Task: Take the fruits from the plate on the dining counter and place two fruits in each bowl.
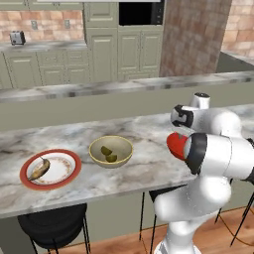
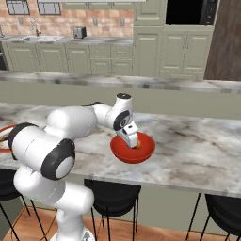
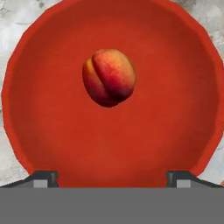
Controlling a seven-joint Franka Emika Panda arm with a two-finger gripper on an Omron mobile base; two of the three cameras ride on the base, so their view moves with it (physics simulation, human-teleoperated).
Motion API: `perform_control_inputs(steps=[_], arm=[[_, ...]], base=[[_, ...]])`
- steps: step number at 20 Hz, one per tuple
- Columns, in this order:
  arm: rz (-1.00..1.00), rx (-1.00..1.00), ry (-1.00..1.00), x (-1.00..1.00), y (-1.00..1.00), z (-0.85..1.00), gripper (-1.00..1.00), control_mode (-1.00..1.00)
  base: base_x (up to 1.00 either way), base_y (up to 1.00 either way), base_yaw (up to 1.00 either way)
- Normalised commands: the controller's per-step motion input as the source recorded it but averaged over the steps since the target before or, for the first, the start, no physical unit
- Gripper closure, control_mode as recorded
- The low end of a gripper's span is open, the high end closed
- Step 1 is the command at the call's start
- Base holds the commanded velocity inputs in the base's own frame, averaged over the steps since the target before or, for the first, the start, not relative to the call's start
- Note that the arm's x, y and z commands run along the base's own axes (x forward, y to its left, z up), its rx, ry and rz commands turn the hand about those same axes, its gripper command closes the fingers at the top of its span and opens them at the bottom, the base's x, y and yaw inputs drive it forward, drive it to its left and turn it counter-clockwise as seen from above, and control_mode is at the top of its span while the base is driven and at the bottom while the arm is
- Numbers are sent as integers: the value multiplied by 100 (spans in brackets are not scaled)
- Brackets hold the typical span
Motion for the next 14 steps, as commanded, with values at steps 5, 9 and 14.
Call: perform_control_inputs(steps=[5, 9, 14], arm=[[12, 0, 4, -63, 47, 44, -100, -100], [28, 0, 0, -48, 54, 44, -100, -100], [40, 0, 0, -31, 65, 42, -100, -100]], base=[[0, 0, 0], [0, 0, 0], [0, 0, 0]])
